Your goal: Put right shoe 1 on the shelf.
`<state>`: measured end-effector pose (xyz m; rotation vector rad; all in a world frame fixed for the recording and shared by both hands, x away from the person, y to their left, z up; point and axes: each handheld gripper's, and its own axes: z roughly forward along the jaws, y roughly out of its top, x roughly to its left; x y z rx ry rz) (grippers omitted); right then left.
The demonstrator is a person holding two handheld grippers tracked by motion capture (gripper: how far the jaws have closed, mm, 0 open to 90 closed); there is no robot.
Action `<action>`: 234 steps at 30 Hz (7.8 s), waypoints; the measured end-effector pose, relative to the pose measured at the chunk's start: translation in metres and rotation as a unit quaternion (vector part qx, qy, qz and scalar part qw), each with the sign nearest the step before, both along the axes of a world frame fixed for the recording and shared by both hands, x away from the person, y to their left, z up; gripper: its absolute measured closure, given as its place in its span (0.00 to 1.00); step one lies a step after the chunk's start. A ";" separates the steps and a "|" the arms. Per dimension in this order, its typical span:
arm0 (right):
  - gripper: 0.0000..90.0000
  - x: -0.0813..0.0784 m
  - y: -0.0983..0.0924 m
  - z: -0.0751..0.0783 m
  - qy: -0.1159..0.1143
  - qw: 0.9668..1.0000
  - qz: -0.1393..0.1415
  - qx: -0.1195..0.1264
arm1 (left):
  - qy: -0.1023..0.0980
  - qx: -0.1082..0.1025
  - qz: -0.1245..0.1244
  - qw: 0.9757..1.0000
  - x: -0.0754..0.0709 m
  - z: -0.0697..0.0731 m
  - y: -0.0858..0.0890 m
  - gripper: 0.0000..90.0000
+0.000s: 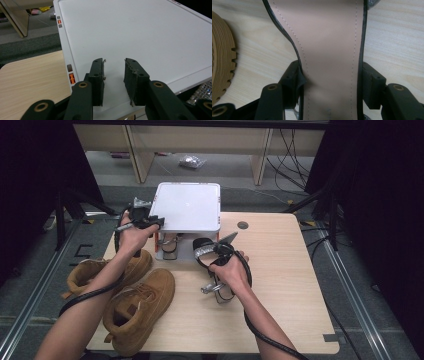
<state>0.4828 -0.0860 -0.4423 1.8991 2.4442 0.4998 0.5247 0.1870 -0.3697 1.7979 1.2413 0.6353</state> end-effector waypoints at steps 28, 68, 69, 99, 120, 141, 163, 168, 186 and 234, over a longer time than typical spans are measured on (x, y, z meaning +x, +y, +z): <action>0.48 0.014 0.023 -0.018 -0.019 0.999 -0.037 -0.004 | 0.003 0.007 -0.003 1.000 0.000 0.001 0.001 0.76; 0.51 -0.029 -0.023 0.026 -0.099 0.993 0.036 0.046 | 0.002 0.007 0.001 1.000 -0.001 0.001 0.000 0.77; 0.53 -0.032 -0.028 0.027 -0.096 0.993 0.040 0.047 | 0.002 0.006 0.001 1.000 -0.001 0.000 0.000 0.77; 1.00 -0.089 -0.055 -0.017 -0.057 0.992 0.113 0.027 | -0.001 -0.002 0.003 1.000 -0.001 0.000 -0.001 0.78; 1.00 -0.087 -0.035 -0.028 -0.071 0.989 0.125 0.037 | 0.003 -0.006 0.014 1.000 -0.001 -0.001 0.002 0.98; 1.00 -0.088 -0.024 -0.030 -0.052 0.990 0.109 0.070 | 0.006 0.020 0.012 1.000 -0.001 0.001 -0.001 1.00; 1.00 -0.072 -0.004 -0.029 -0.096 0.985 0.103 0.099 | 0.010 0.017 0.012 1.000 0.000 0.002 -0.001 1.00; 1.00 -0.065 -0.005 -0.031 -0.113 0.985 0.104 0.083 | 0.010 0.019 0.011 1.000 -0.001 0.002 -0.001 1.00; 1.00 -0.063 0.009 -0.031 -0.117 0.984 0.089 0.099 | 0.014 0.016 0.007 1.000 0.000 0.002 0.000 1.00; 1.00 0.002 0.030 -0.014 -0.195 0.976 0.031 0.091 | 0.014 0.020 0.004 1.000 0.000 0.003 -0.001 1.00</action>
